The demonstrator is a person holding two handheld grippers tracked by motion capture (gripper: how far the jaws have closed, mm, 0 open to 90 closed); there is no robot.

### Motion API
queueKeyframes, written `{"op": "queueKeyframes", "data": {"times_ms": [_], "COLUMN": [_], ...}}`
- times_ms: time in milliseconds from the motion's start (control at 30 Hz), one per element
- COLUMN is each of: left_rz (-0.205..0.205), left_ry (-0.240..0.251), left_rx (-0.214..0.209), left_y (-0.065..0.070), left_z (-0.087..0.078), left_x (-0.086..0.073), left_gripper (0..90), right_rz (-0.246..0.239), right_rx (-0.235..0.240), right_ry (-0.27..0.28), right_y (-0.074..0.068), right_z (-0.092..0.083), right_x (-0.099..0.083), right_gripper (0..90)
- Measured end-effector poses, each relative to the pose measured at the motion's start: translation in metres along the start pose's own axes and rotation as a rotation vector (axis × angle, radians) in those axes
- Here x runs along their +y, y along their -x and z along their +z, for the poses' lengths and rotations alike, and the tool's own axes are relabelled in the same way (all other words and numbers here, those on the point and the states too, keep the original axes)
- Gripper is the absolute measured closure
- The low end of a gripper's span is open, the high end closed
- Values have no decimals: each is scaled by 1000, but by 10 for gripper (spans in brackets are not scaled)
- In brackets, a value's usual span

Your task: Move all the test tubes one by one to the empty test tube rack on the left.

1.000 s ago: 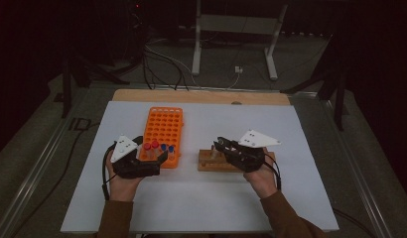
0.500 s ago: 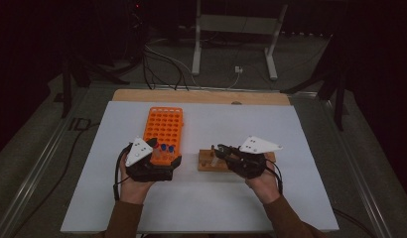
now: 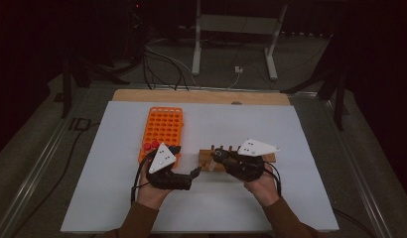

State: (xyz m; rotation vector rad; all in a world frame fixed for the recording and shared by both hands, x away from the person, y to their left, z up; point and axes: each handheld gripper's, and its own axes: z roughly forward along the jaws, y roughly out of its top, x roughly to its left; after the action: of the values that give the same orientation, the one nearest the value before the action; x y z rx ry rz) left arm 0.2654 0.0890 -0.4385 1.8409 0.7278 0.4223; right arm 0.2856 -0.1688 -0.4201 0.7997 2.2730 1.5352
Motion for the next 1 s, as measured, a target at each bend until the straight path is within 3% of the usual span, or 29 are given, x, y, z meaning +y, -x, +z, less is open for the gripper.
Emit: {"op": "queueKeyframes", "data": {"times_ms": [233, 533, 833, 1000], "left_rz": [16, 35, 19, 42], "left_ry": [-35, -78, -78, -74], "left_rx": [-45, -86, -109, -113], "left_y": [10, 19, 18, 19], "left_z": [12, 25, 27, 26], "left_x": [-5, -10, -13, -13], "left_gripper": [249, 505, 702, 757], "right_rz": [-2, 11, 5, 9], "right_rx": [35, 79, 105, 105], "right_ry": [-12, -25, -37, -33], "right_y": [-6, -12, -16, -15], "right_z": [5, 11, 15, 15], "right_x": [-2, -4, -6, -6], "right_gripper": [758, 758, 758, 752]}}
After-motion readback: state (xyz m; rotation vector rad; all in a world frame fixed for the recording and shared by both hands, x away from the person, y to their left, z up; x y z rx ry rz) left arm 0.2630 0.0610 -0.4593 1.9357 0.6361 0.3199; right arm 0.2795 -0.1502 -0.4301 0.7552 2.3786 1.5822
